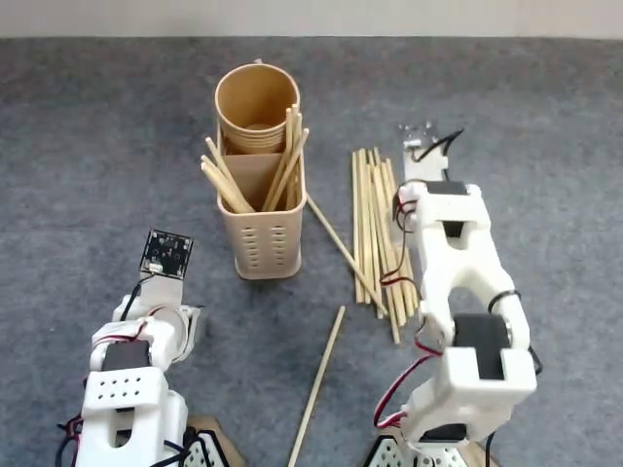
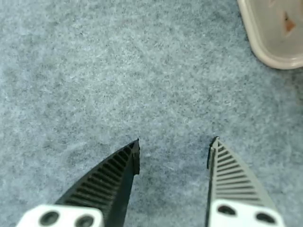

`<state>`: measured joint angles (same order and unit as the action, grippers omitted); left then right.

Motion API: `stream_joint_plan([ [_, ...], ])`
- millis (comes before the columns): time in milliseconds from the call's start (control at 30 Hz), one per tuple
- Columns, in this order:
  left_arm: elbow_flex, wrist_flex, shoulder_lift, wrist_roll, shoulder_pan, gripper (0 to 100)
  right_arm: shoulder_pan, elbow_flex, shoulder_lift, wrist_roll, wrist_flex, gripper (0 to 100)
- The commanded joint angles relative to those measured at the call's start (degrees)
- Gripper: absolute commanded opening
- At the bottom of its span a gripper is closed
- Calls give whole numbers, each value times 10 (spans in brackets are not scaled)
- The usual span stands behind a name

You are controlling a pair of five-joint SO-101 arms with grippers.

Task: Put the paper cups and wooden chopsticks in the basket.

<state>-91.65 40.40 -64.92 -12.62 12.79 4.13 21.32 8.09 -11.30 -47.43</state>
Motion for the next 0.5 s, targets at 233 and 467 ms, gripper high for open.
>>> stream_joint_plan([
  [233, 0, -7, -4, -8, -7, 256, -9, -1, 21, -5, 27, 103],
  [467, 0, -7, -4, -8, -7, 256, 5, 12, -46, -4, 11, 103],
])
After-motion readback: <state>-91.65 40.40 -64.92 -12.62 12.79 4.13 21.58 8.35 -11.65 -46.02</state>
